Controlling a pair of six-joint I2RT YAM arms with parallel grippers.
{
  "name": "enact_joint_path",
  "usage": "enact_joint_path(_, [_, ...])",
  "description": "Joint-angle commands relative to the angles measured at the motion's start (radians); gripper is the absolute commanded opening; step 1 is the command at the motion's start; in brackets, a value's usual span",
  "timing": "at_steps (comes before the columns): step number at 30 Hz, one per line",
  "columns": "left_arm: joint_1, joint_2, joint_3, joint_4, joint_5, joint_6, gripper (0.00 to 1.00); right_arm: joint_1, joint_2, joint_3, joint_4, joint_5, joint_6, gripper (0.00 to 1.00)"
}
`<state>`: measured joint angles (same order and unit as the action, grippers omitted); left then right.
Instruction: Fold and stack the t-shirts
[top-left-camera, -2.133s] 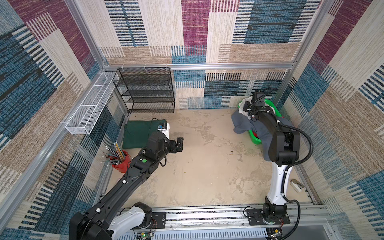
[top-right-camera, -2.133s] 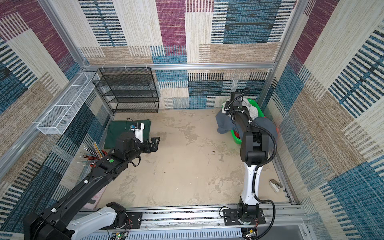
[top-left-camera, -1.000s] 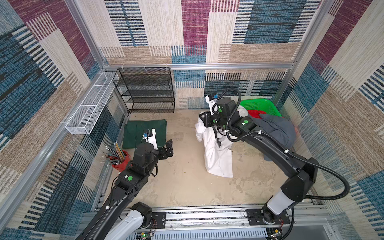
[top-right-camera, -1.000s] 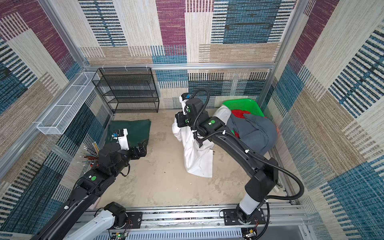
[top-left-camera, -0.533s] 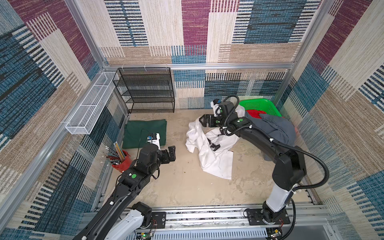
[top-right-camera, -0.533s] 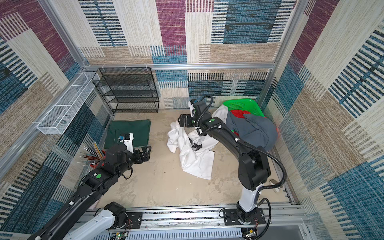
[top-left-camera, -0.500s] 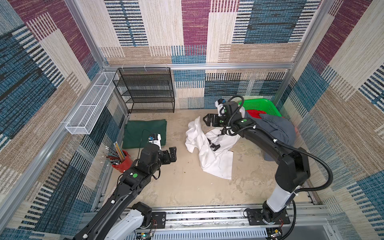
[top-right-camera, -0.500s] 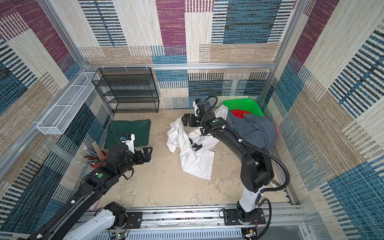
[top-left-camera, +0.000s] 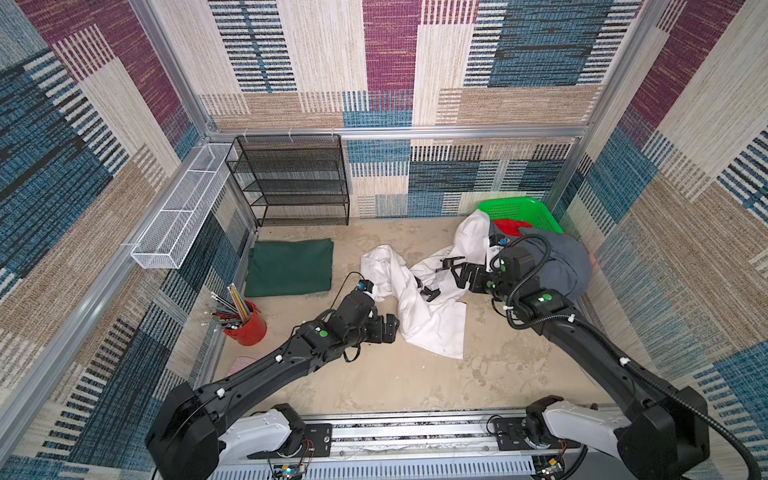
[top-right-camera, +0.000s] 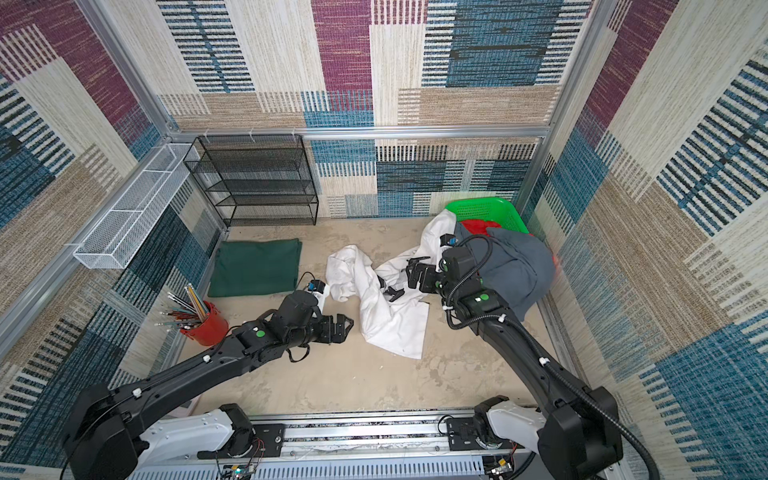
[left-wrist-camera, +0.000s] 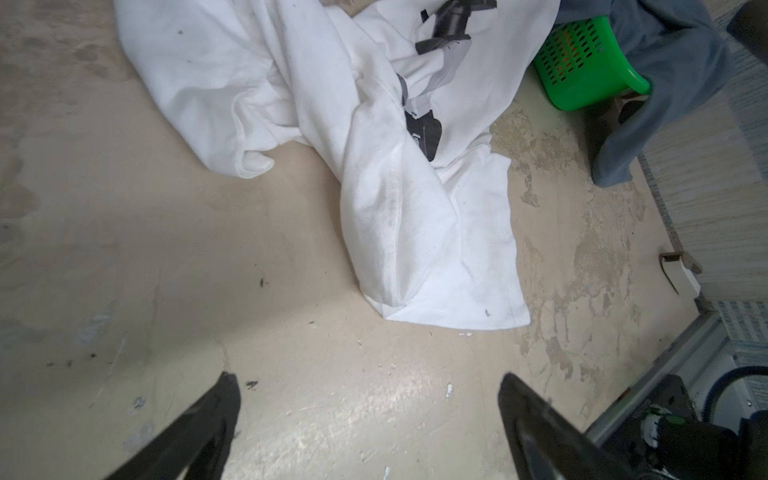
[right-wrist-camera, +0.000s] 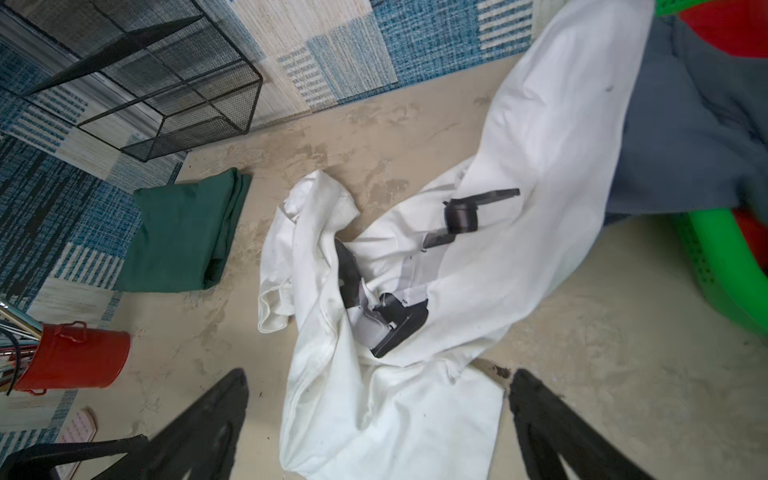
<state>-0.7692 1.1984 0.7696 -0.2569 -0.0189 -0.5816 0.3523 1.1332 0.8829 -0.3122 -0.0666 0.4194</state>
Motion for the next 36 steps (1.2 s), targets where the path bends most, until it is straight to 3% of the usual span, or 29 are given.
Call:
enact_joint_path(1, [-0.022,0.082,0.013,0.113,0.029,-0.035,0.97,-0.005,-0.067,-0.067,-0.002,0.056,0.067,0.98])
enact_joint_path(9, [-0.044,0.261,0.046,0.168,0.008,-0.049,0.93,-0.006,-0.138,-0.163,0.024,0.011,0.148,0.98])
enact_joint_path(12, [-0.044,0.321,0.064,0.179,-0.008,-0.058,0.85,-0.007,-0.145,-0.171,0.023,0.031,0.160,0.98])
enact_joint_path(18, [-0.044,0.449,0.101,0.217,0.031,-0.076,0.78,-0.008,-0.145,-0.176,0.019,0.035,0.162,0.98])
enact_joint_path(21, [-0.044,0.497,0.122,0.224,0.056,-0.087,0.68,-0.007,-0.136,-0.173,0.014,0.039,0.163,0.98])
enact_joint_path(22, [-0.044,0.500,0.124,0.226,0.057,-0.090,0.58,-0.007,-0.131,-0.173,0.014,0.038,0.163,0.98])
enact_joint_path(28, [-0.027,0.365,0.060,0.223,-0.025,-0.089,0.02,-0.008,-0.091,-0.143,-0.019,0.066,0.153,0.98])
enact_joint_path(36, [0.145,-0.040,-0.080,0.034,-0.135,-0.081,0.00,-0.007,-0.002,-0.096,-0.074,0.080,0.136,0.98])
